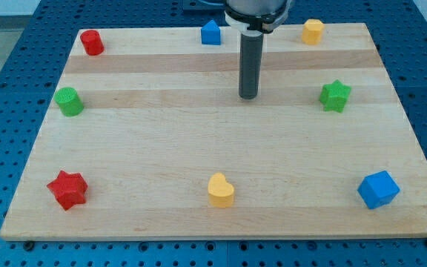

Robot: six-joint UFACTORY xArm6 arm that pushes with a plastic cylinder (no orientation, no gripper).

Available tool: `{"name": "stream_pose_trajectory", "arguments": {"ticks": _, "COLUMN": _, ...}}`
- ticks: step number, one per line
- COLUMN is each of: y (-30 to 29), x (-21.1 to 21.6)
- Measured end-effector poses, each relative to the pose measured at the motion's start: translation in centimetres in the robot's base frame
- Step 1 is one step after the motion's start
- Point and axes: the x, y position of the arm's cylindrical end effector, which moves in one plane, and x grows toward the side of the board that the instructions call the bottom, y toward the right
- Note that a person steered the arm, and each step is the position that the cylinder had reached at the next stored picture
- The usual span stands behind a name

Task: Place the red circle above the green circle

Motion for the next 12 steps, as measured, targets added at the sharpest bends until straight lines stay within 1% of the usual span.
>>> {"name": "stream_pose_trajectory", "arguments": {"ticks": 1, "y": 0.0, "x": 0.0}}
{"name": "stream_pose_trajectory", "arguments": {"ticks": 2, "y": -0.5, "x": 2.1}}
{"name": "stream_pose_trajectory", "arguments": {"ticks": 3, "y": -4.3, "x": 4.8}}
{"name": "stream_pose_trajectory", "arguments": {"ticks": 4, "y": -8.0, "x": 5.5}}
{"name": "stream_pose_trajectory", "arguments": {"ticks": 5, "y": -8.1, "x": 5.5}}
{"name": "stream_pose_trajectory", "arguments": {"ticks": 6, "y": -8.1, "x": 3.5}}
{"name": "stream_pose_trajectory", "arguments": {"ticks": 7, "y": -8.4, "x": -4.1}}
{"name": "stream_pose_trajectory", "arguments": {"ticks": 8, "y": -11.7, "x": -10.6}}
{"name": "stream_pose_trajectory", "arguments": {"ticks": 9, "y": -17.1, "x": -11.5}}
{"name": "stream_pose_trajectory", "arguments": {"ticks": 10, "y": -17.2, "x": -14.0}}
{"name": "stream_pose_trajectory", "arguments": {"ticks": 11, "y": -19.2, "x": -18.2}}
{"name": "stream_pose_trajectory", "arguments": {"ticks": 12, "y": -22.8, "x": -18.8}}
